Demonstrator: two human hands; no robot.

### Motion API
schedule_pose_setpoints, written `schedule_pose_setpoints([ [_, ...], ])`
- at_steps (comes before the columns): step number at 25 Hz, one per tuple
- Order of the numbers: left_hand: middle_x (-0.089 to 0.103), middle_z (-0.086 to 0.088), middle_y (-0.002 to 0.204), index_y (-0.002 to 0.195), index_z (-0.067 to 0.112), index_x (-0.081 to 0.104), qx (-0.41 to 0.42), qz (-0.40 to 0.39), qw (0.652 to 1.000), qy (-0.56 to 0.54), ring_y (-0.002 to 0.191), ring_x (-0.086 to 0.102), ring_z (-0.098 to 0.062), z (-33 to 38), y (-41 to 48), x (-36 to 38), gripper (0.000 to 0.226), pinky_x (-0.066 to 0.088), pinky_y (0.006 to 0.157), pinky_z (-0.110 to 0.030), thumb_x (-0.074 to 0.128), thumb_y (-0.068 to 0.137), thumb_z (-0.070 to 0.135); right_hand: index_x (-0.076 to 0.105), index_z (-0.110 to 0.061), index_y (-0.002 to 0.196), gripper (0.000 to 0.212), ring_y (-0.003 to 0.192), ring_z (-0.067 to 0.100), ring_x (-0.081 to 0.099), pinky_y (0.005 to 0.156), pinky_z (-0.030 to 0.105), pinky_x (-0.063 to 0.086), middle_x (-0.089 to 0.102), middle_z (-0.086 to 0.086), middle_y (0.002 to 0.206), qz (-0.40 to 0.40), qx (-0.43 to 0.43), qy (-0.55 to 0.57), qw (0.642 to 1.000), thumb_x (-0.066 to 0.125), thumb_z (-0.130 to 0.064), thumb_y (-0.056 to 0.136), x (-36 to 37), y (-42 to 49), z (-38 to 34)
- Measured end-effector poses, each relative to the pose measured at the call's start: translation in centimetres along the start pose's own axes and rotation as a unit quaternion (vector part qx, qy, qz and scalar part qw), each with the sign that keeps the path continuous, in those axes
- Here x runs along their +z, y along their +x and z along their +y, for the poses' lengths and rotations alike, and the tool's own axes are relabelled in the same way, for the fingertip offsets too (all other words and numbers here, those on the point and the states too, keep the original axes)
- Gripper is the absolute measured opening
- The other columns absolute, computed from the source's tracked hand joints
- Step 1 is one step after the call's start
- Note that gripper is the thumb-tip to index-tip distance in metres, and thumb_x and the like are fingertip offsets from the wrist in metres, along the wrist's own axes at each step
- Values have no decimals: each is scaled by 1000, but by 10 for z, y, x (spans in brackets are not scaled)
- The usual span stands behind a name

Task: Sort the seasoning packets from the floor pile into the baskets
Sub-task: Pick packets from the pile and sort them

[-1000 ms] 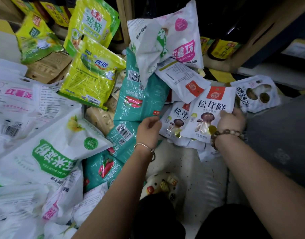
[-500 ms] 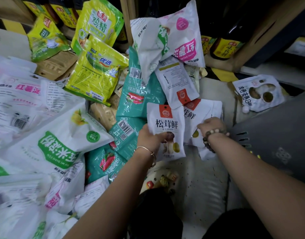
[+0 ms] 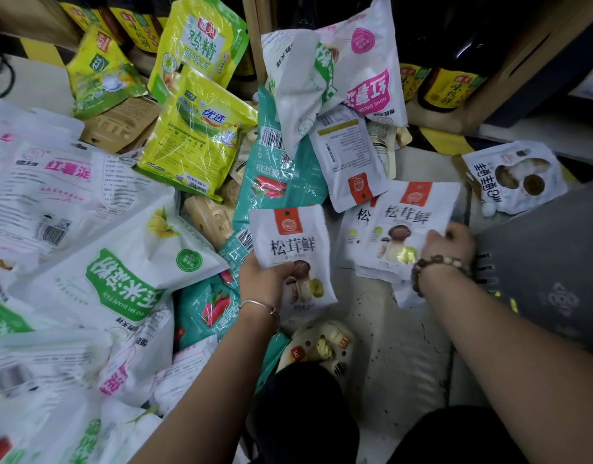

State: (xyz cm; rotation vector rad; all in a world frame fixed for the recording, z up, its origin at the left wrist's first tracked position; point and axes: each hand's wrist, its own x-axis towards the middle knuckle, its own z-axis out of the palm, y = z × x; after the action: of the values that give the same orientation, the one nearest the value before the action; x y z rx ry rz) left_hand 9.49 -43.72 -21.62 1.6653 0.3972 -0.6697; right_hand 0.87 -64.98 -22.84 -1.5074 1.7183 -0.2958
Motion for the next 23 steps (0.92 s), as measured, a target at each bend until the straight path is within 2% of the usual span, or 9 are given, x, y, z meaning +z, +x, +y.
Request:
schedule_pose_setpoints([
  [3, 69, -1, 69, 80, 8, 67, 14, 28, 999, -11, 56, 66, -10, 0, 4, -5, 29, 53, 51, -20, 64, 67, -17, 64, -1, 98, 24, 86, 21, 61, 68, 24, 42, 66, 9, 95, 74, 1, 105, 992, 47, 4, 82, -14, -1, 4],
  [6, 68, -4, 77, 79, 15, 66, 18, 18, 1000, 10, 65, 65, -16, 0, 4, 1, 27, 53, 57, -25, 64, 72, -10, 58, -3, 72, 20, 50, -4, 55, 49, 9, 38, 61, -10, 58, 65, -8, 209, 976, 47, 13, 78, -17, -13, -14],
  [7, 68, -4, 77, 77, 19, 65, 19, 15, 1000, 16, 66, 65, -16, 1, 4, 3, 28, 52, 59, -26, 64, 73, -9, 51, -6, 62, 26, 40, -6, 49, 42, 7, 34, 54, -15, 43, 70, -11, 232, 970, 46, 14, 78, -20, -15, -19],
  [9, 69, -8, 82, 77, 19, 64, 15, 16, 1000, 9, 68, 65, -20, 1, 5, 5, 26, 52, 65, -29, 63, 76, -6, 42, -12, 57, 35, 31, -5, 42, 36, 7, 28, 44, -17, 30, 53, -17, 261, 964, 42, 14, 80, -24, -18, -29],
  [13, 70, -6, 84, 92, 11, 65, 1, -15, 999, -28, 76, 67, -24, 4, 2, 15, 6, 55, 74, -36, 63, 86, 11, 45, -13, 47, 44, 36, 3, 39, 40, 15, 31, 40, -12, 30, -79, -58, 215, 972, 39, 17, 78, -3, -36, -40],
  [16, 69, -13, 98, 93, 12, 63, -13, -55, 996, -63, 89, 66, -31, 9, -3, 24, 10, 54, 81, -41, 64, 86, 19, 51, -8, 61, 28, 63, 19, 48, 61, 24, 41, 55, 0, 57, -212, -65, 140, 965, 45, 15, 77, 19, -50, -41],
  [18, 68, -8, 92, 93, 13, 62, 0, -47, 998, -41, 78, 67, -22, 12, -3, 25, 12, 56, 69, -29, 67, 84, 18, 54, -6, 70, 21, 71, 21, 53, 69, 28, 45, 57, 9, 72, -282, -58, 110, 951, 49, 12, 79, 25, -54, -39],
  [21, 67, 2, 82, 93, 14, 62, 35, -41, 999, -6, 68, 63, -8, 12, -1, 23, 13, 51, 53, -14, 69, 82, 14, 51, -9, 66, 18, 63, 20, 49, 61, 27, 41, 52, 8, 66, -296, -27, 109, 948, 54, -2, 82, 29, -49, -35],
  [23, 66, 6, 80, 90, 17, 62, 41, -32, 999, 4, 68, 63, -6, 10, -1, 16, 11, 50, 53, -13, 69, 82, 13, 56, -7, 72, 12, 50, 17, 49, 50, 24, 39, 55, 8, 65, -221, 18, 145, 964, 54, -12, 83, 32, -40, -36],
])
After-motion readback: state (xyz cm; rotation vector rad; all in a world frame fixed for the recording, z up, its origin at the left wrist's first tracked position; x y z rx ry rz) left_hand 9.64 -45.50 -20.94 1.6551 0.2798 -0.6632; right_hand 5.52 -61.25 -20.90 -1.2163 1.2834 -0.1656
